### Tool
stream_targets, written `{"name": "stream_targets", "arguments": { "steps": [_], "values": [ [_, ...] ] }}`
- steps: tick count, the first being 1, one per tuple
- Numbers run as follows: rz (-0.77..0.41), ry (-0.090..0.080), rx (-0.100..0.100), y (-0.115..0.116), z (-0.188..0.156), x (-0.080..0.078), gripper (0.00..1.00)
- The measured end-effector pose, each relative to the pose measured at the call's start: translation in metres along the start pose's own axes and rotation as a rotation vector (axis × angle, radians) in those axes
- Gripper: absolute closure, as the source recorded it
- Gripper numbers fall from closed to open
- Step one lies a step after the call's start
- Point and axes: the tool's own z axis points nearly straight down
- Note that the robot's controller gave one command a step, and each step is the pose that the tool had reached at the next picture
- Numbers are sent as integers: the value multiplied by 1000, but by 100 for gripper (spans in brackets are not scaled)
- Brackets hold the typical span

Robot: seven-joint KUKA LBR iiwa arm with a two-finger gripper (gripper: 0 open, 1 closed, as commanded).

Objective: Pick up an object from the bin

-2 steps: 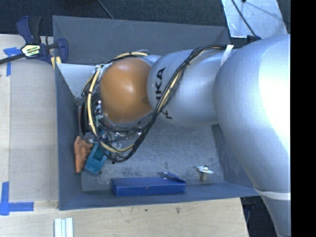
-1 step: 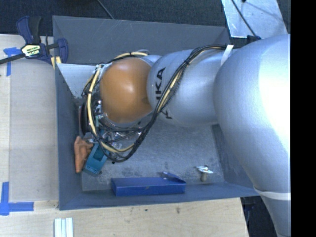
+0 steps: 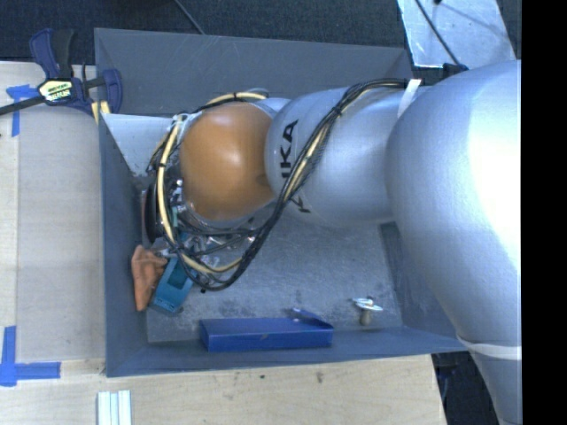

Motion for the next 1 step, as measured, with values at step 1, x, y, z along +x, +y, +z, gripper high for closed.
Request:
{"name": "stream_targets", "arguments": {
  "steps": [1],
  "values": [
    [0,7,-1,0,-12,2,100]
  ]
}}
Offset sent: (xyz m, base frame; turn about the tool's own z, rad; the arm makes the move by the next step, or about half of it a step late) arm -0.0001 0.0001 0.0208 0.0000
